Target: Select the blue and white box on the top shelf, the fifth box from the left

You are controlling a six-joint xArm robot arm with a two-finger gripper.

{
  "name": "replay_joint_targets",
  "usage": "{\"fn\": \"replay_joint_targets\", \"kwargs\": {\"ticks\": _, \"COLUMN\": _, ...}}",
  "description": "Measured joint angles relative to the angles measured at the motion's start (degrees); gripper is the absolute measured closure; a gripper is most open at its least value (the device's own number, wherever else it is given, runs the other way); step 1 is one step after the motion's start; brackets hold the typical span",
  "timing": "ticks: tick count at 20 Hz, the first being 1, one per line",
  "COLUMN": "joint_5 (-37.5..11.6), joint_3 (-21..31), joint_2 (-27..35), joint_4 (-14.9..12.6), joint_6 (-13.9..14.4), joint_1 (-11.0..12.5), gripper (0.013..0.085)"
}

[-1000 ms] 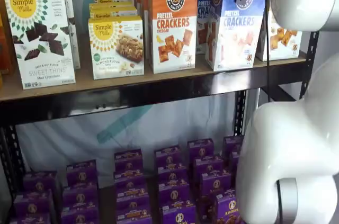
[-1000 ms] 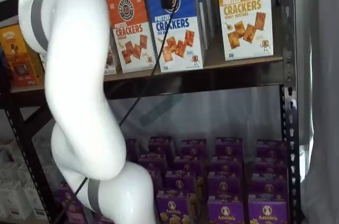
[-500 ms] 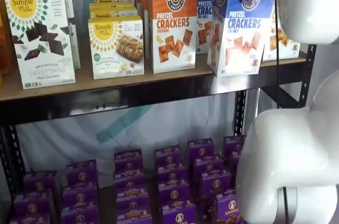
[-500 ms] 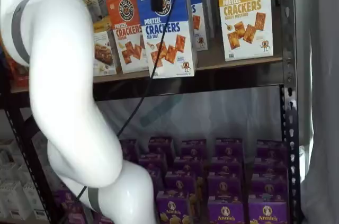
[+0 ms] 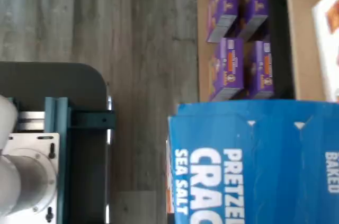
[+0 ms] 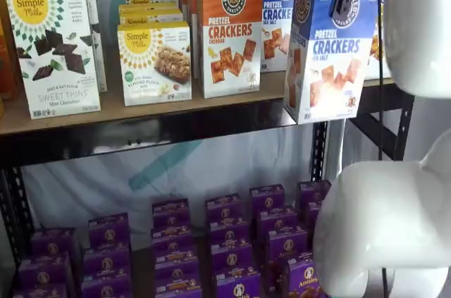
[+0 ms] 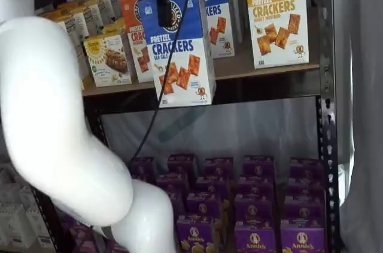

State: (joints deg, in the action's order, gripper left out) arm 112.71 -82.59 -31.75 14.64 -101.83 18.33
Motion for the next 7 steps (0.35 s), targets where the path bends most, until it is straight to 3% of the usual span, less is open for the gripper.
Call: {"fn": "replay_joint_targets", "kwargs": {"ticks": 7, "joint_5": 1.9, "joint_3": 6.2, "joint_2": -6.0, "joint_4": -0.1, "joint_6": -1.5, "joint_1": 1.6, "gripper": 0.0450}}
